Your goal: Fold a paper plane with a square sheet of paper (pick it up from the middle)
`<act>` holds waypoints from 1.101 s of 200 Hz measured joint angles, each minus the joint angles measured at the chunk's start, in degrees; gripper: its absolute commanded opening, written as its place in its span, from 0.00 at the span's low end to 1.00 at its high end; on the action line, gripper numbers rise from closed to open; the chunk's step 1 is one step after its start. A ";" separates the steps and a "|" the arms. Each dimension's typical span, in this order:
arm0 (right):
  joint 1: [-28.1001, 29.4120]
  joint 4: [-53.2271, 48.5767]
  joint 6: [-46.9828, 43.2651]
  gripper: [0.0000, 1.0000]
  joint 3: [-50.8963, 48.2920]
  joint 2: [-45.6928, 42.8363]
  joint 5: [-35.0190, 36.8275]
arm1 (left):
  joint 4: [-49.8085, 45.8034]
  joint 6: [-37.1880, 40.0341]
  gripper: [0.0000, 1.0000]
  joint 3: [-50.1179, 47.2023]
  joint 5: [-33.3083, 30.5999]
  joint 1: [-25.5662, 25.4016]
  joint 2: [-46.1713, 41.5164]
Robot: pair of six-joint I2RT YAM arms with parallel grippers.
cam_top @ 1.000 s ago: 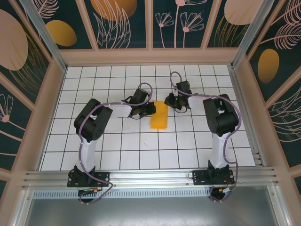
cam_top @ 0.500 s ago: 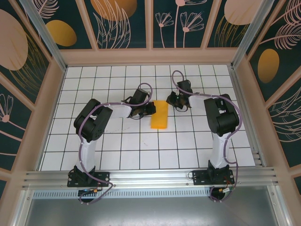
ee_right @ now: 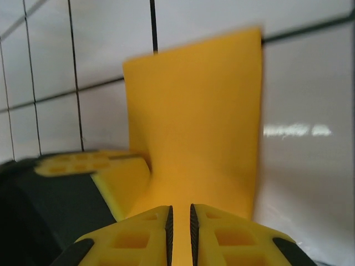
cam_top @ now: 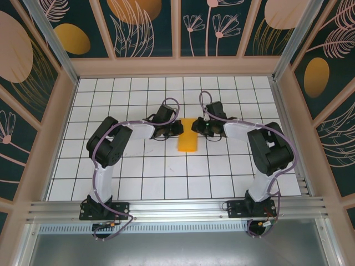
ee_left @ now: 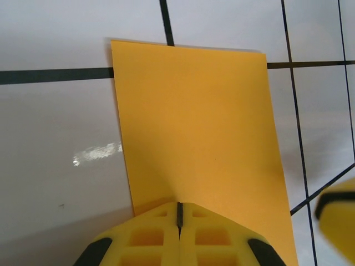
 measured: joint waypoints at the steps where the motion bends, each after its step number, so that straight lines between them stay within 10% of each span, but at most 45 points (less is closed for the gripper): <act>1: 0.04 0.00 -0.09 0.16 -0.02 0.07 -0.09 | 0.00 0.00 0.00 -0.07 -0.04 0.02 -0.07; 220: 2.97 -1.11 -4.09 0.14 3.15 3.76 -2.62 | -6.21 -1.07 0.08 -4.17 -5.03 0.20 -8.59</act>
